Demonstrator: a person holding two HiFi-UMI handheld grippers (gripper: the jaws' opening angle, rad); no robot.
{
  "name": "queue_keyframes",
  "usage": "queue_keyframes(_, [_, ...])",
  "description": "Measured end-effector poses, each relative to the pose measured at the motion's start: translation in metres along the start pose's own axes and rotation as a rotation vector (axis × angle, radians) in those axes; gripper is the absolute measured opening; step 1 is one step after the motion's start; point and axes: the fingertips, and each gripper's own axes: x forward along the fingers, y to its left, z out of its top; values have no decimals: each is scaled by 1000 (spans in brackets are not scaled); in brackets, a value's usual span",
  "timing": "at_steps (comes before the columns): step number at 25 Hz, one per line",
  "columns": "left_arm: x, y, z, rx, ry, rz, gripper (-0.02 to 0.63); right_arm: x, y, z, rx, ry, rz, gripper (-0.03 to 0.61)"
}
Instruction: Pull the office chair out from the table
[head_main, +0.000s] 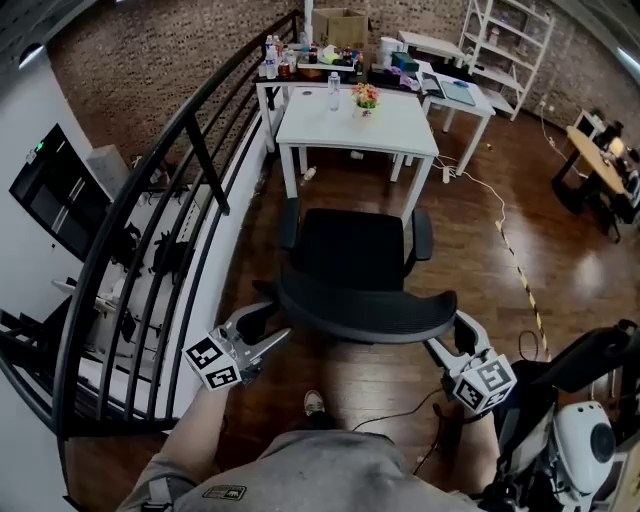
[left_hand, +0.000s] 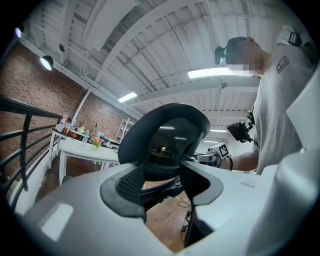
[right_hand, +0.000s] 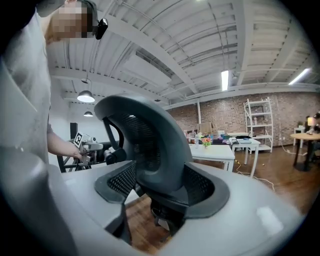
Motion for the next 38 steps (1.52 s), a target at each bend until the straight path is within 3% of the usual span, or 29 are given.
queue_keyframes(1, [-1,-8,-3,-1,1,0,191,-3,6,0,-8,-2,16,289])
queue_keyframes(5, [4,-48,-16,0,3,3,39,-22,29,-5,-30,-16,69,46])
queue_keyframes(7, [7,-73,-23,1,8,-3,8,-36,41,-9,-24,-24,97,8])
queue_keyframes(23, [-6,-276,-73,-1,48,-52,8,-154,143,-61,7,-11,317,6])
queue_keyframes(31, [-22,-313,-78,-4,67,-119,8,-174,206,-70,-21,11,389,6])
queue_keyframes(38, [-48,-322,-77,-29,85,-221,8,-176,261,-83,10,50,373,6])
